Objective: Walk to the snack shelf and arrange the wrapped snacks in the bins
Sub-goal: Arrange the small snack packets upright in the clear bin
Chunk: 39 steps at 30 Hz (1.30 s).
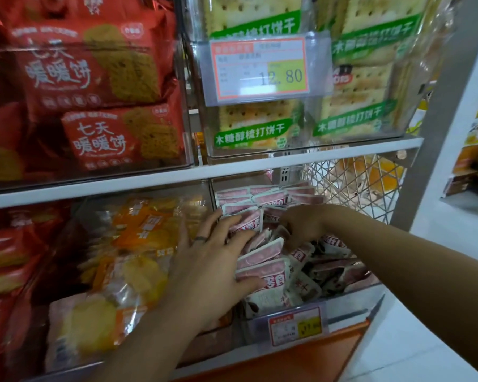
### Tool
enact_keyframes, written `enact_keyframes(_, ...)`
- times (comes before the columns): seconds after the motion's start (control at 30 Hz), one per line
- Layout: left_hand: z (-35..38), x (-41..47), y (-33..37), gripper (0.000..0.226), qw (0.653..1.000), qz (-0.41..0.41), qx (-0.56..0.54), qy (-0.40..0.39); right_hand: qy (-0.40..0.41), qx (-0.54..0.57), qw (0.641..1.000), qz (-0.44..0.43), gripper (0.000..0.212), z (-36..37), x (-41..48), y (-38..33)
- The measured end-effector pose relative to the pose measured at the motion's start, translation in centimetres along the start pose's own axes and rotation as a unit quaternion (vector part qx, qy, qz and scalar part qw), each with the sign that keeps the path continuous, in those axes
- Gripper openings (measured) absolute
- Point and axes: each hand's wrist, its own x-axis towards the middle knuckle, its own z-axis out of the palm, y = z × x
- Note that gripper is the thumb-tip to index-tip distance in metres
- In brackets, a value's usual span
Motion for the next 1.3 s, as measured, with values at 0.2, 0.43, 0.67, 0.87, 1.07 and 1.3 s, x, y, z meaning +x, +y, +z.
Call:
enact_keyframes(0.2,-0.5,0.7,0.5,0.100,0.999,-0.003,0.034,0.029,0.064,0.052,0.995,-0.053,0.020,0.5,-1.1,0.4)
enact_keyframes(0.43,-0.2,1.2,1.2,0.095,0.992,0.091,0.087,-0.002,0.126,0.017,0.989,-0.073,0.025,0.8,-2.8,-0.9)
enact_keyframes(0.67,-0.5,2.3,0.8,0.071,0.990,0.025,0.060,-0.127,0.111,0.072,0.987,-0.093,0.027,1.4,-3.7,-0.8)
enact_keyframes(0.87,-0.4,2.7,1.7,0.080,0.983,0.013,0.056,-0.172,0.101,0.063,0.992,-0.051,0.022,1.5,-2.6,-0.2)
enact_keyframes(1.07,-0.5,3.0,2.3,0.065,0.980,0.009,0.070,-0.187,0.193,0.096,0.975,-0.059,0.023,2.3,-3.9,-0.1)
enact_keyframes(1.3,-1.3,2.8,1.8,0.068,0.972,0.012,0.111,-0.208,0.172,0.240,0.949,-0.110,0.051,2.0,-5.0,0.6)
